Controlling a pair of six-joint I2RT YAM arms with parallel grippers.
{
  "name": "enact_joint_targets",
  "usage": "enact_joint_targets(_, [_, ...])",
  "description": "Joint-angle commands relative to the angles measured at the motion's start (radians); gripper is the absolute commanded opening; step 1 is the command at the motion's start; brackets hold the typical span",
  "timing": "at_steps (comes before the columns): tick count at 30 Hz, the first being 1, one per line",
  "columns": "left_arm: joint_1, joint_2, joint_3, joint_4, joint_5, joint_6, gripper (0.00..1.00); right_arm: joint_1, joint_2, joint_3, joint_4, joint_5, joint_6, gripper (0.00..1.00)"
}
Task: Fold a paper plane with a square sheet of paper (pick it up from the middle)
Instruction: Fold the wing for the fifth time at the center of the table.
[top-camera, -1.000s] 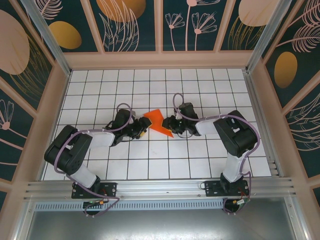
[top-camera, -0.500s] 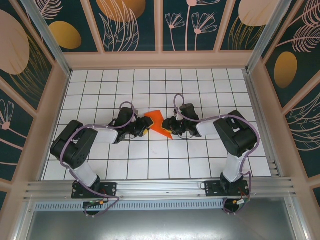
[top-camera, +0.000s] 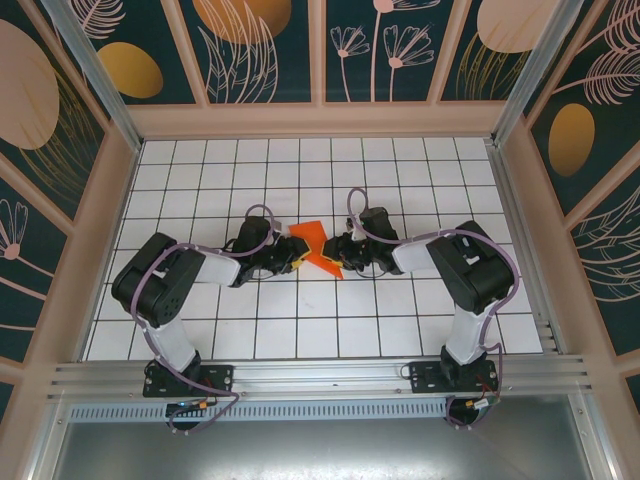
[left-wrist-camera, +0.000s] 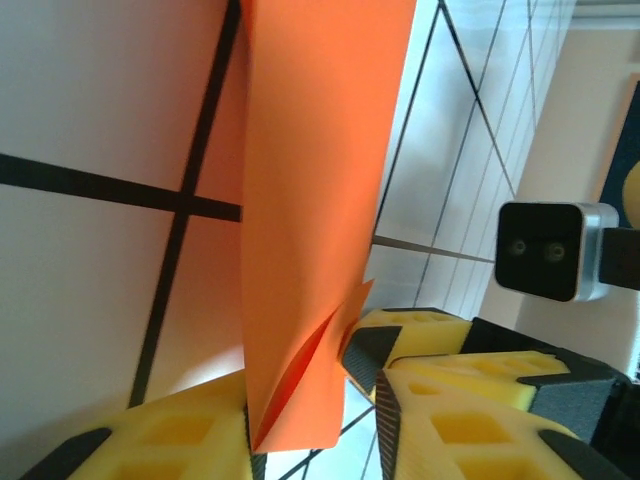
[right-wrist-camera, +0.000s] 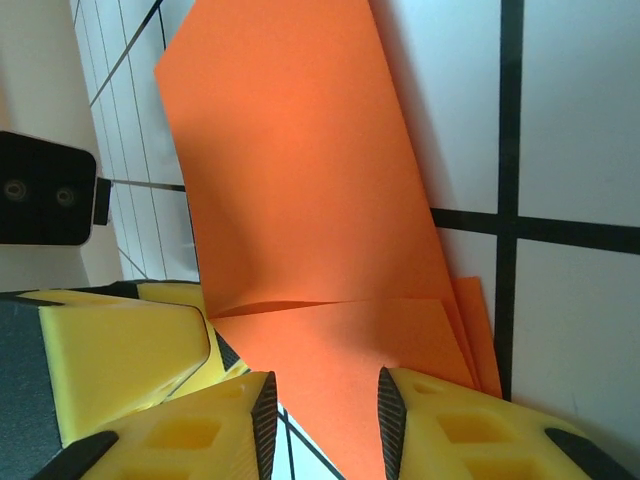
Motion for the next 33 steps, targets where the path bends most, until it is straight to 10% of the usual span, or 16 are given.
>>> enact_joint_targets(1, [-0.004, 0.020, 0.008, 0.075, 0.034, -0.010, 0.31, -0.002, 0.003, -0.009, 0.040, -0.020, -0.035, 0.36])
enact_joint_targets(20, [-0.005, 0.019, 0.041, 0.028, 0.031, 0.016, 0.04, -0.014, -0.212, -0.036, -0.030, 0.222, -0.540, 0.57])
enact_joint_targets(33, [-0.006, 0.005, 0.067, -0.016, 0.032, 0.015, 0.02, 0.239, -0.251, -0.163, 0.136, 0.631, -1.071, 0.62])
